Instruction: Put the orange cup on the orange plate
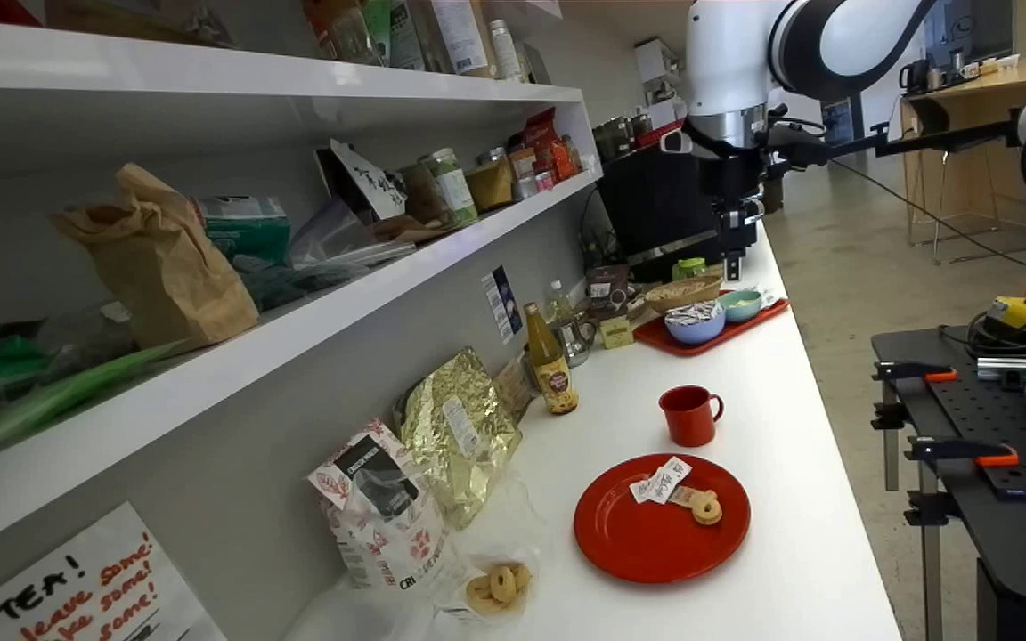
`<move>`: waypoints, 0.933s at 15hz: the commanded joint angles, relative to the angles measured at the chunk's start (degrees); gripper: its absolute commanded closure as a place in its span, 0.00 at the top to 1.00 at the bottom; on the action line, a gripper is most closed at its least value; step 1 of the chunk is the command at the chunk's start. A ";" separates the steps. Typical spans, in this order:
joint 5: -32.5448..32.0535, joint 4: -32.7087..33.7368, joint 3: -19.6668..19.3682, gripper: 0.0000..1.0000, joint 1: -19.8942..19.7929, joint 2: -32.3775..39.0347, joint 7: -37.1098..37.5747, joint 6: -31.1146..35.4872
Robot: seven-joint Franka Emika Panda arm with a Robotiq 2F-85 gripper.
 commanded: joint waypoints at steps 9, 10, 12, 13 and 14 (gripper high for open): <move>2.04 14.74 -9.15 1.00 0.68 19.21 -11.56 1.61; 2.96 16.52 -9.93 1.00 0.84 22.30 -13.37 1.21; 4.58 19.87 -10.37 1.00 0.85 28.28 -16.07 0.04; 5.17 21.39 -10.31 1.00 0.69 30.60 -17.30 -0.69; 5.22 22.65 -9.95 1.00 0.53 33.01 -18.01 -1.32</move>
